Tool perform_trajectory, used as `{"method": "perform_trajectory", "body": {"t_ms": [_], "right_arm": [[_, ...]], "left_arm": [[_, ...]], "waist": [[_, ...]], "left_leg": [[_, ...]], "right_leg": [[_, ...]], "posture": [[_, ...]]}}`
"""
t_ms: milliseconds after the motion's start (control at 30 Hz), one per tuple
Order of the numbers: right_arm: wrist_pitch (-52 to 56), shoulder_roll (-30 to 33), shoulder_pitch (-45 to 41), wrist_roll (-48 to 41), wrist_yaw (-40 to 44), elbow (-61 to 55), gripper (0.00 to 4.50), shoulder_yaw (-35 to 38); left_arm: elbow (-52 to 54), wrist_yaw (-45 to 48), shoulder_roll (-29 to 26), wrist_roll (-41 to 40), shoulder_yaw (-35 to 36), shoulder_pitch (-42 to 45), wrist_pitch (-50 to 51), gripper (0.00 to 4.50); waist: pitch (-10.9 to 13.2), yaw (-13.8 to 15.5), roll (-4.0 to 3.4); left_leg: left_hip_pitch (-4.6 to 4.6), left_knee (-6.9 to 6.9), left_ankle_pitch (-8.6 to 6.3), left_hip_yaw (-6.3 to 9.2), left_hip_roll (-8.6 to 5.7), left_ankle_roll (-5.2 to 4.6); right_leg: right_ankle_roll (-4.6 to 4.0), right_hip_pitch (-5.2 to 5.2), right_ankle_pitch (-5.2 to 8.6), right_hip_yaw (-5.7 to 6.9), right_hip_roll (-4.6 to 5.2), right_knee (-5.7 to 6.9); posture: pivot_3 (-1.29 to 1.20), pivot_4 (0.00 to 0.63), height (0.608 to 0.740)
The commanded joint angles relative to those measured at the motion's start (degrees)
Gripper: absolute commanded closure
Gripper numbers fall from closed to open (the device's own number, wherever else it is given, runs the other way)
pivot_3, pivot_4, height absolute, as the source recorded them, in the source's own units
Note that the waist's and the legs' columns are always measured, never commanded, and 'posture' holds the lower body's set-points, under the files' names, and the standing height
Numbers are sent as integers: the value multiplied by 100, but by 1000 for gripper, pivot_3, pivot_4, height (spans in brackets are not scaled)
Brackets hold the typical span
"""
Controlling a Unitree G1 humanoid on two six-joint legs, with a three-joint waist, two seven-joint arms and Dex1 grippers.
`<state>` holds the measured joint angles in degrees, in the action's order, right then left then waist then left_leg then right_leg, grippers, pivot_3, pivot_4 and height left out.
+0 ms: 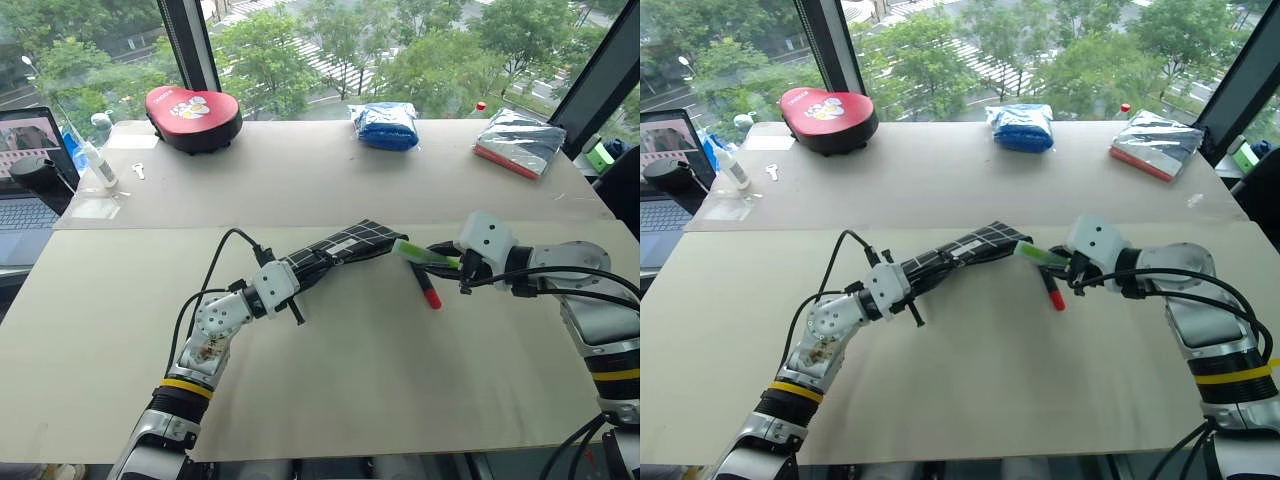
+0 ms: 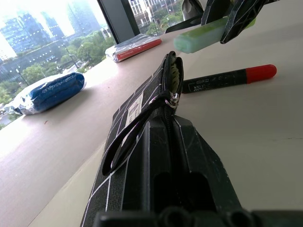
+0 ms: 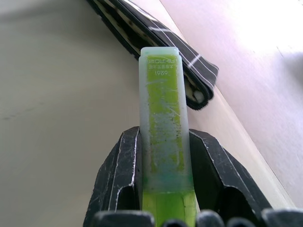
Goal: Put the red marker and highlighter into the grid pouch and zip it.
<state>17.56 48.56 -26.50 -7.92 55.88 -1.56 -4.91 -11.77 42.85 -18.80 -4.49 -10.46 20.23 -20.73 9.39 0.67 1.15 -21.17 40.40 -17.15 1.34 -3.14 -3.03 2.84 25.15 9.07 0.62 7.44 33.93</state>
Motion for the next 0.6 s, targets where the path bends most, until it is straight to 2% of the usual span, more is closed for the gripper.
{"method": "perform_trajectory", "body": {"t_ms": [33,367,600], "right_arm": [[-159,-92,-277,169,-95,112,3459,-27],[-440,-366,-605,636,152,150,3459,-614],[-1617,-728,-911,1774,-26,192,3459,-1590]], "left_arm": [[273,1,-6,-2,-20,20,-5,4500],[313,3,6,-13,-41,4,23,4500],[270,18,31,-14,-50,36,10,4500]], "waist": [[0,-1,0],[0,-4,0],[0,-29,0]], "left_leg": [[0,0,0,0,0,0],[-1,0,1,0,-1,2],[0,0,4,0,-2,7]], "right_leg": [[0,0,0,0,0,0],[0,2,0,0,0,2],[0,5,0,2,0,3]], "posture": [[0,150,740],[0,150,740],[0,150,740]]}}
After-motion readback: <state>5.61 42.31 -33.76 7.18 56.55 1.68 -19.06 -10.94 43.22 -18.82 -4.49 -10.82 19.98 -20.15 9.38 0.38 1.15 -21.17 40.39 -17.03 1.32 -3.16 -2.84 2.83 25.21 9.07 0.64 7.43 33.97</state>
